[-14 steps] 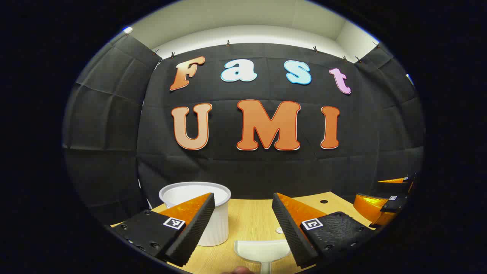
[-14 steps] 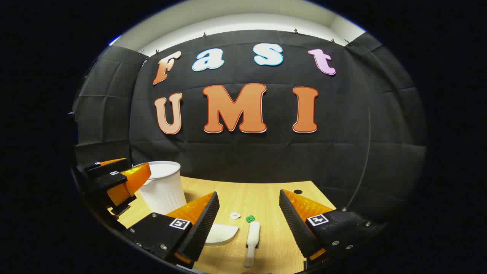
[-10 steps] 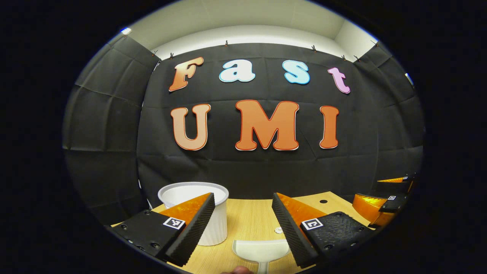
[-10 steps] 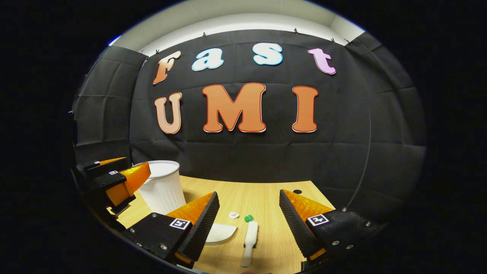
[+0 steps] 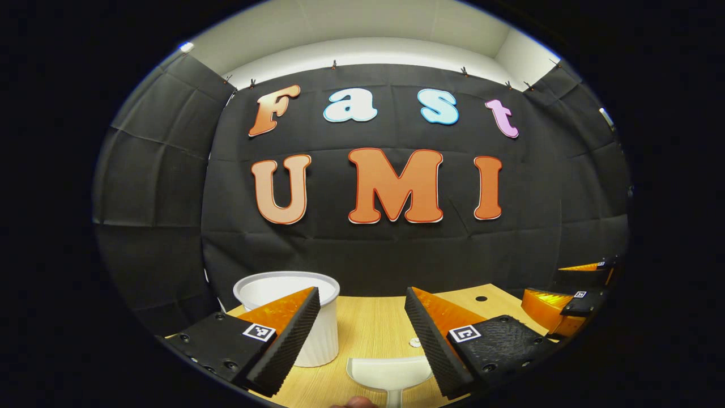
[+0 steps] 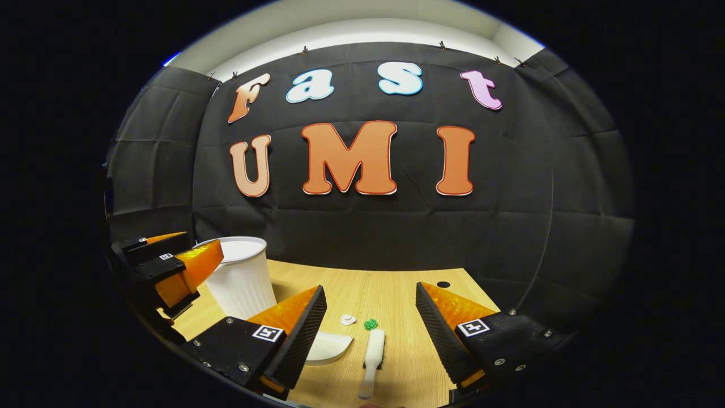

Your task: Pick up the small broom and dustpan from the desktop, sweep the trash into the dustpan with the broom, and then empty the trash into the garbage bin.

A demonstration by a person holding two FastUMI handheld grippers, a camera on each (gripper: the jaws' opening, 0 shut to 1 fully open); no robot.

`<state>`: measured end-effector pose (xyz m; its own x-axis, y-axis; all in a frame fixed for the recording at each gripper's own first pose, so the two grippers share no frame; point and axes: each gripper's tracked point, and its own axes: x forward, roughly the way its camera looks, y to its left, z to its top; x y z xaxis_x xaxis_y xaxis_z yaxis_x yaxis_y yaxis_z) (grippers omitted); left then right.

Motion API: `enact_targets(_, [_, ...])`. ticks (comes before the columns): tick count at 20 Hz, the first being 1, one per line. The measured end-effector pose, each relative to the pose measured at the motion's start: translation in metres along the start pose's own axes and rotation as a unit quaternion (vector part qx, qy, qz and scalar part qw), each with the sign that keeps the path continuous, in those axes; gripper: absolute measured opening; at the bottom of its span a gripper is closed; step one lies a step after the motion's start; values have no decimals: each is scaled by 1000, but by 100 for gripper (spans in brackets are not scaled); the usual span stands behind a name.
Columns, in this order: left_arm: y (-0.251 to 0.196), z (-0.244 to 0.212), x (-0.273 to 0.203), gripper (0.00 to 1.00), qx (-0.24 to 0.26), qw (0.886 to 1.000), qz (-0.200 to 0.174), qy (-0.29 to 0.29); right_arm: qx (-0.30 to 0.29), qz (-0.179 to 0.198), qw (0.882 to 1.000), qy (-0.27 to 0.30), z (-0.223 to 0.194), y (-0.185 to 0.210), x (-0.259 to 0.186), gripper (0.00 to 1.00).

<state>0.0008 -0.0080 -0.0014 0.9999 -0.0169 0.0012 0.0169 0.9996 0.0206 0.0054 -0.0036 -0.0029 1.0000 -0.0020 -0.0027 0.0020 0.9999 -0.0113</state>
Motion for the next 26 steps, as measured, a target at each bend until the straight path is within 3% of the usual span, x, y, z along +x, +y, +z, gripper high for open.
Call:
enact_targets(10, [7, -17, 17, 95, -2, 1000, -21, 10, 5, -24, 1000, 16, -10, 0, 10, 96])
enact_targets(14, [18, -10, 23, 95, -1, 999, -43, -7, -3, -55, 998, 10, -9, 5, 9, 96])
enact_targets(20, [29, -27, 29, 95, 7, 995, -94, 13, -8, -109, 993, 37, -27, 18, 7, 96])
enact_targets(23, [4, -81, 33, 95, -7, 986, -132, 102, -18, -92, 990, 106, -69, 14, 20, 96])
enact_targets(25, [-12, -134, 31, 95, -24, 971, -138, 195, -5, -71, 983, 171, -110, 7, 40, 95])
enact_targets(26, [-25, -170, 25, 96, -32, 955, -141, 261, 13, -65, 976, 209, -131, 3, 49, 96])
